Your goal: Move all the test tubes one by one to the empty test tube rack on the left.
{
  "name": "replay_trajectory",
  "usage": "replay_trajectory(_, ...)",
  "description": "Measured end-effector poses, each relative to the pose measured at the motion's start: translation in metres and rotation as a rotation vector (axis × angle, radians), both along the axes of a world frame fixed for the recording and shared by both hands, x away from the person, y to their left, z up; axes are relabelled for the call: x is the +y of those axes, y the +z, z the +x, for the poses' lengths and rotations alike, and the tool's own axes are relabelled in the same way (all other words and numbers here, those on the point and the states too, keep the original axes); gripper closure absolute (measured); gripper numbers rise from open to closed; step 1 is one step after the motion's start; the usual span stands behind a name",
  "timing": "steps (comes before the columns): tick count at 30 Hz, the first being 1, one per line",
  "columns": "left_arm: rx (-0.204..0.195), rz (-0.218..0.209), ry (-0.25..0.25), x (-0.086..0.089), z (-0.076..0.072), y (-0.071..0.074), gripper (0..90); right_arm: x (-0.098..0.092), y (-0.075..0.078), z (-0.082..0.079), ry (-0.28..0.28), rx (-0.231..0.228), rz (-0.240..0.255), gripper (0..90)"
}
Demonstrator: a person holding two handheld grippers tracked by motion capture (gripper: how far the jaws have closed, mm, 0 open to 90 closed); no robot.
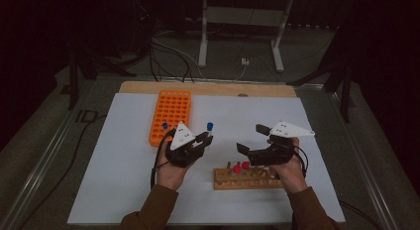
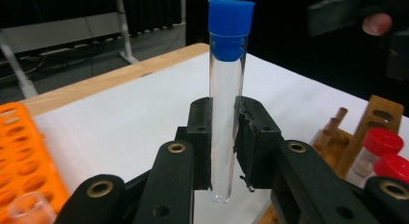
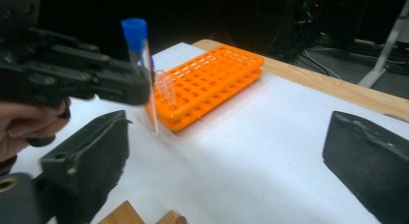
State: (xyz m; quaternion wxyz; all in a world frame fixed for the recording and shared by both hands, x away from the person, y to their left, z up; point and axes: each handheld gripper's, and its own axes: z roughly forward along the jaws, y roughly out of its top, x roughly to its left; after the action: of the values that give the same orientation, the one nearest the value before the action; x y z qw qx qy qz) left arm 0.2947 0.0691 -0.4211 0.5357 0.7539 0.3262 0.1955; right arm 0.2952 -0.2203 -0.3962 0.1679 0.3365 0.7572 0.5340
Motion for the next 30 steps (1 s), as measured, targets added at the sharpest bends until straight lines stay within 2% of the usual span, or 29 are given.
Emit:
replay_trajectory(6, -0.008, -0.02, 0.037, 0.014, 0.001, 0.002, 77.3, -0.008, -0.003, -0.003, -0.027, 0.001, -0.01, 0.1)
replay_trajectory(19, -0.024, -0.028, 0.109, 0.04, 0.003, 0.004, 77.3, -0.028, -0.013, -0.009, -0.055, 0.031, 0.017, 0.1)
replay_trajectory(30, -0.045, -0.016, 0.157, 0.058, 0.004, 0.007, 77.2, -0.042, -0.019, -0.012, -0.087, 0.039, 0.027, 0.1)
